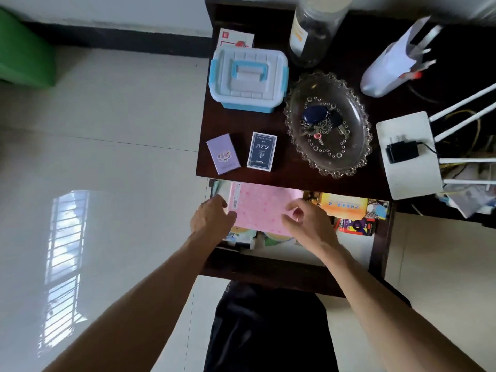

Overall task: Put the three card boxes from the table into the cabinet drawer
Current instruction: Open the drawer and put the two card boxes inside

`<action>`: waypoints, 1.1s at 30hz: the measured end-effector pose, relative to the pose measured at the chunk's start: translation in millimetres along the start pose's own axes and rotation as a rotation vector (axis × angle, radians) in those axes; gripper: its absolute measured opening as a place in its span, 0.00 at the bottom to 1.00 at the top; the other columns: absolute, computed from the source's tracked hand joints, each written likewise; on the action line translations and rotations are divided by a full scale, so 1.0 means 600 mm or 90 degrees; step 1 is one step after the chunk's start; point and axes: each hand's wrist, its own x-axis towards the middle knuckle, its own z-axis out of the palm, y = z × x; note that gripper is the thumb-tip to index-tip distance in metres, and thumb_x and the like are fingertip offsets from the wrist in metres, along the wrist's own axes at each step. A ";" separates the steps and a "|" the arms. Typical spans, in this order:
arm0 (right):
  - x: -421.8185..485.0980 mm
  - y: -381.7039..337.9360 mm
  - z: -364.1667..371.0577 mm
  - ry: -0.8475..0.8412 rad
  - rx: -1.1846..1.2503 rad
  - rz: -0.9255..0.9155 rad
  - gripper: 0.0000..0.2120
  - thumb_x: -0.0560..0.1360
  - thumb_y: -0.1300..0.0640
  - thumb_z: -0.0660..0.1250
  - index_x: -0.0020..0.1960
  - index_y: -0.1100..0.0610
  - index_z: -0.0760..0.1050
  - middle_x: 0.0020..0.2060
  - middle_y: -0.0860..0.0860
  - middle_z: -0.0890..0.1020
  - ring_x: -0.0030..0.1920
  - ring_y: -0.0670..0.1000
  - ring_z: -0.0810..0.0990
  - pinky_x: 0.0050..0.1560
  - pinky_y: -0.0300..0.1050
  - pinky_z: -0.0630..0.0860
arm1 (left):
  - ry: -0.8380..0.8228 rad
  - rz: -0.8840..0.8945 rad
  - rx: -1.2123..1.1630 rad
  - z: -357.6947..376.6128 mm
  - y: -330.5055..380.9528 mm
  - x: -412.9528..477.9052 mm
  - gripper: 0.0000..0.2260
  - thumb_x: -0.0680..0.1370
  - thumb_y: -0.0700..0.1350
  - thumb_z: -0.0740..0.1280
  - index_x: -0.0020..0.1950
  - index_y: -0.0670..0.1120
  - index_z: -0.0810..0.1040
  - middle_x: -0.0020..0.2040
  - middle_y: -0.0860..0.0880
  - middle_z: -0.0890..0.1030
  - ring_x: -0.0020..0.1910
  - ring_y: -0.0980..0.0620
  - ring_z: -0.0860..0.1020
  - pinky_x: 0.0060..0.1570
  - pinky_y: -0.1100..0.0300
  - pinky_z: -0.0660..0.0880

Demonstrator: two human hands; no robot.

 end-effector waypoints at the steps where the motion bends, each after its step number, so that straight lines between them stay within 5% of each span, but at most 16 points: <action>1: 0.023 -0.029 -0.006 0.018 -0.021 -0.033 0.14 0.74 0.47 0.71 0.57 0.50 0.79 0.47 0.45 0.80 0.44 0.44 0.79 0.46 0.46 0.80 | 0.040 0.030 0.001 -0.015 0.010 0.017 0.15 0.73 0.51 0.68 0.58 0.51 0.76 0.55 0.48 0.81 0.52 0.45 0.79 0.48 0.54 0.75; 7: 0.132 -0.158 -0.031 0.119 -0.236 -0.203 0.22 0.70 0.56 0.74 0.62 0.53 0.76 0.57 0.53 0.77 0.57 0.56 0.76 0.54 0.50 0.74 | 0.183 0.187 0.059 -0.071 0.044 0.086 0.20 0.70 0.46 0.69 0.62 0.48 0.71 0.62 0.46 0.71 0.61 0.43 0.70 0.48 0.51 0.75; 14: 0.171 -0.195 -0.040 0.035 -0.475 -0.193 0.39 0.70 0.55 0.75 0.77 0.50 0.62 0.74 0.56 0.68 0.72 0.58 0.68 0.68 0.56 0.67 | 0.124 0.248 0.173 -0.074 0.045 0.131 0.41 0.68 0.50 0.75 0.76 0.52 0.56 0.79 0.43 0.54 0.75 0.40 0.56 0.66 0.42 0.67; 19: 0.173 -0.192 -0.032 0.057 -0.493 -0.202 0.37 0.72 0.57 0.74 0.77 0.51 0.61 0.66 0.56 0.74 0.68 0.58 0.71 0.62 0.55 0.72 | 0.206 0.291 0.148 -0.069 0.045 0.147 0.41 0.64 0.45 0.77 0.73 0.50 0.61 0.69 0.47 0.69 0.67 0.42 0.67 0.59 0.46 0.71; 24: 0.169 -0.194 -0.030 0.058 -0.508 -0.206 0.39 0.68 0.54 0.77 0.73 0.54 0.62 0.63 0.58 0.75 0.64 0.59 0.73 0.56 0.54 0.74 | 0.189 0.275 0.158 -0.068 0.048 0.141 0.49 0.64 0.49 0.78 0.78 0.47 0.53 0.71 0.46 0.68 0.69 0.42 0.67 0.62 0.47 0.70; 28: 0.114 -0.161 -0.026 0.088 -0.397 -0.192 0.35 0.65 0.52 0.75 0.69 0.55 0.66 0.59 0.56 0.78 0.59 0.58 0.76 0.54 0.53 0.76 | 0.184 0.253 0.113 -0.063 0.038 0.096 0.49 0.63 0.53 0.79 0.77 0.44 0.57 0.72 0.46 0.68 0.69 0.42 0.67 0.63 0.47 0.71; 33: -0.008 -0.056 -0.004 0.112 -0.170 -0.021 0.17 0.65 0.44 0.74 0.46 0.52 0.76 0.48 0.48 0.79 0.49 0.52 0.77 0.41 0.44 0.71 | 0.149 0.247 0.018 0.000 -0.005 -0.008 0.42 0.60 0.57 0.78 0.69 0.48 0.65 0.63 0.48 0.73 0.59 0.45 0.71 0.54 0.50 0.76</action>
